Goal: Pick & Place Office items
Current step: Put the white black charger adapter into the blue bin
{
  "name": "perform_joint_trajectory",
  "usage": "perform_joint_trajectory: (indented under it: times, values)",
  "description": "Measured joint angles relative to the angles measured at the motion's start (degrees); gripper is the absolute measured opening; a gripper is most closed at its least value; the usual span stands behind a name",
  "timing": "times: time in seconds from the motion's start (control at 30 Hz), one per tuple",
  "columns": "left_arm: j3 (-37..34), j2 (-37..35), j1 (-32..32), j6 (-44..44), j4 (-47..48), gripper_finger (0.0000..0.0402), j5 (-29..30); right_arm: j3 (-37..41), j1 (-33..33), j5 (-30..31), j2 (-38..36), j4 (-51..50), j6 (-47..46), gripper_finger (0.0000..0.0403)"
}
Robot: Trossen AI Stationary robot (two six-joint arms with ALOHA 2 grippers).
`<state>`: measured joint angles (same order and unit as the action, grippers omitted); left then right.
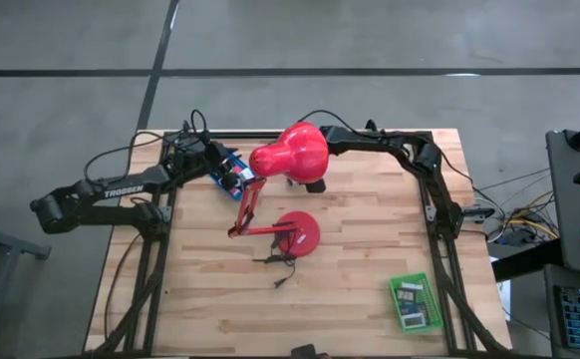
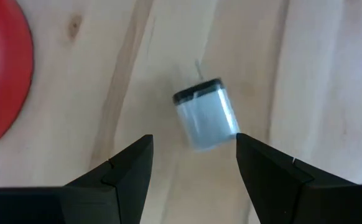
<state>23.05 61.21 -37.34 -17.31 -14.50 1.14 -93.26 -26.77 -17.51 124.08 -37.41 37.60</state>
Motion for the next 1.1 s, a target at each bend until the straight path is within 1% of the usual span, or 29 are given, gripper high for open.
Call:
perform_joint_trajectory:
  times: [0.1, 0.4, 0.73, 0.93, 1.1]
  values:
    - [0.0, -0.1, 0.0, 0.0, 0.1, 0.0106, -0.1, -1.8, 0.9, 0.8, 0.6, -0.3, -0.3, 0.0224]
    - [0.0, -0.4, 0.0, 0.4, 0.0, 0.0106, -1.9, -12.2, 1.4, 2.7, 5.4, -10.2, -1.7, 0.0224]
    - [0.0, -0.4, 0.0, 0.8, 0.0, 0.0106, -3.4, -12.1, 2.0, 2.5, 5.6, -13.6, -3.7, 0.0224]
    - [0.0, -0.4, 0.0, 1.5, 0.0, 0.0106, -6.1, -12.4, 3.0, 2.5, 5.6, -11.4, -7.0, 0.0224]
    - [0.0, -0.4, 0.0, 1.9, 0.1, 0.0106, -6.3, -12.8, 3.8, 2.5, 5.5, -11.8, -6.9, 0.0224]
